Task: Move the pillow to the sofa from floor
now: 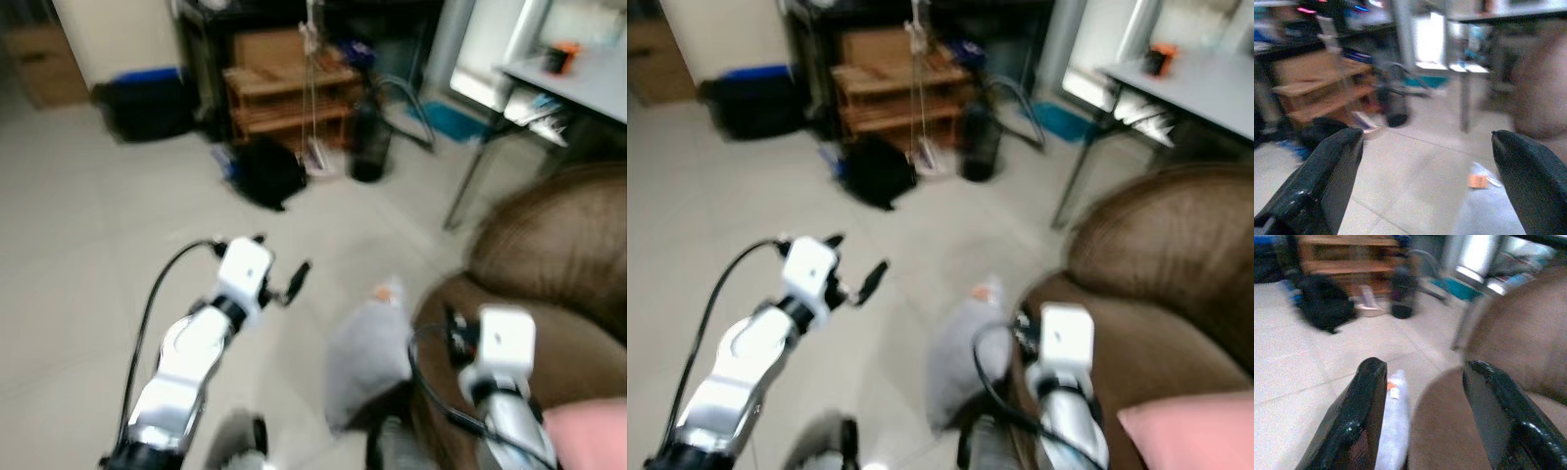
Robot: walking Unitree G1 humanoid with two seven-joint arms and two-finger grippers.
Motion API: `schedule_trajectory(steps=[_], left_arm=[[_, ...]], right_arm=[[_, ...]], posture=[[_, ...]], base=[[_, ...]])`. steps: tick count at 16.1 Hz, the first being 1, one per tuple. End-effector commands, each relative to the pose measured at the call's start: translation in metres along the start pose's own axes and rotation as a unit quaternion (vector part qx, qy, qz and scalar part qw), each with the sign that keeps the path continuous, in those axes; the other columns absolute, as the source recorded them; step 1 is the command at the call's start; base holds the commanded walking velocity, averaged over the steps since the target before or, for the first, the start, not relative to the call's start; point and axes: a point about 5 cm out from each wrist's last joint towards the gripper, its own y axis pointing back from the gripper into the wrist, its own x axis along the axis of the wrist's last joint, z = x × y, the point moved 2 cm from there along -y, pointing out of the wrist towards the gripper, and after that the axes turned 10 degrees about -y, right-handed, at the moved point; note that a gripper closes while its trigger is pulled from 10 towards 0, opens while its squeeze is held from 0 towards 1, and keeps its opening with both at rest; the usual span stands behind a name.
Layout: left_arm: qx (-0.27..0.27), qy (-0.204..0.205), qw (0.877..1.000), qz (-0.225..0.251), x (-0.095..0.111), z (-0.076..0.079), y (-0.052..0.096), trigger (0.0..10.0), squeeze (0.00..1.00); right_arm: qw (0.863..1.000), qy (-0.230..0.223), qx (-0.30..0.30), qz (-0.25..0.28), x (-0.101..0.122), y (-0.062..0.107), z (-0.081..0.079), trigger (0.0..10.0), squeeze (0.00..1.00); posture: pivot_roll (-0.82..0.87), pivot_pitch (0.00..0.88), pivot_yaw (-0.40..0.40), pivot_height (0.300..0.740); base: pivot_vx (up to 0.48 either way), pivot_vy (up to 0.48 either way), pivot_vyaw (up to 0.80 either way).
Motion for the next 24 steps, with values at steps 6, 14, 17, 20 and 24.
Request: schedule_trajectory(steps=[6, 14, 17, 20, 24], left_arm=[[0.014, -0.004, 1.0, -0.01, -0.011, -0.003, 0.007, 10.0, 0.0], [0.026, 0.009, 1.0, -0.011, -0.013, -0.003, 0.012, 10.0, 0.0], [0.029, 0.013, 0.999, -0.012, -0.014, -0.001, 0.014, 10.0, 0.0], [0.029, 0.013, 0.999, -0.012, -0.014, 0.0, 0.015, 10.0, 0.0], [0.028, 0.012, 0.999, -0.012, -0.014, -0.001, 0.016, 10.0, 0.0]], right_arm=[[0.999, 0.03, 0.031, 0.007, 0.002, -0.006, -0.008, 10.0, 0.0], [0.998, 0.044, 0.053, 0.009, 0.004, -0.011, -0.012, 10.0, 0.0], [0.997, 0.05, 0.064, 0.009, 0.004, -0.012, -0.013, 10.0, 0.0], [0.996, 0.053, 0.072, 0.008, 0.004, -0.014, -0.016, 10.0, 0.0], [0.996, 0.052, 0.077, 0.008, 0.004, -0.015, -0.018, 10.0, 0.0]], posture=[[-0.01, 0.037, -0.037, 0.602], [0.0, 0.041, -0.063, 0.602], [0.0, 0.037, -0.077, 0.602], [0.0, 0.036, -0.081, 0.602], [0.0, 0.041, -0.078, 0.602]], base=[[0.0, 0.0, 0.0], [0.192, 0.0, 0.0], [0.264, 0.0, 0.0], [0.268, 0.0, 0.0], [0.313, 0.0, 0.0]])
